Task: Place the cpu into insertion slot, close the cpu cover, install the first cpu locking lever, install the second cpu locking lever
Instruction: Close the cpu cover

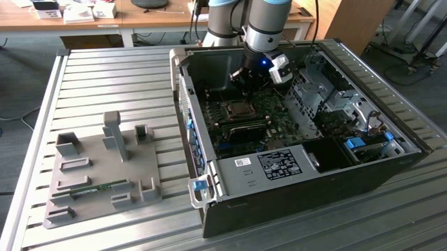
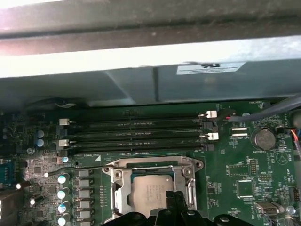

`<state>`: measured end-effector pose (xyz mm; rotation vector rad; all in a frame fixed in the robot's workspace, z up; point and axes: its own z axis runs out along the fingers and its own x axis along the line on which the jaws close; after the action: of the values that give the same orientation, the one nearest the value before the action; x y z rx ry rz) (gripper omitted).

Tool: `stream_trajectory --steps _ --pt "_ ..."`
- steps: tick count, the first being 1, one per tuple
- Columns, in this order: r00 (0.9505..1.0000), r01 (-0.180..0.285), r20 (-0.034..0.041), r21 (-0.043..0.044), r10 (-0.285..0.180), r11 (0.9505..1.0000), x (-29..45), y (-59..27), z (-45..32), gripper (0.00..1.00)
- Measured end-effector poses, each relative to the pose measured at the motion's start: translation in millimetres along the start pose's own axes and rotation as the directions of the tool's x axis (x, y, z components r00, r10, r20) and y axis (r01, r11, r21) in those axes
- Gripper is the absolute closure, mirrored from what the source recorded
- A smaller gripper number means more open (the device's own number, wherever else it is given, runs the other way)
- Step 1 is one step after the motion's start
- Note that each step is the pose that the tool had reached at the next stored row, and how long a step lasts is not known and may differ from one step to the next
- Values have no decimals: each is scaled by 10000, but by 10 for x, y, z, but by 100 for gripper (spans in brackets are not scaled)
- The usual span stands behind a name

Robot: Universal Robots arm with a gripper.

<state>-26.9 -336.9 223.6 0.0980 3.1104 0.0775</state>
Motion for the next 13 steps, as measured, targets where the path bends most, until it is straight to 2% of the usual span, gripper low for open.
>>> stream_trajectory --steps 7,13 --pt "10000 6 -1 -1 -6 10000 2 0 0 89" --pt "10000 5 0 0 -5 10000 35 -2 0 89"
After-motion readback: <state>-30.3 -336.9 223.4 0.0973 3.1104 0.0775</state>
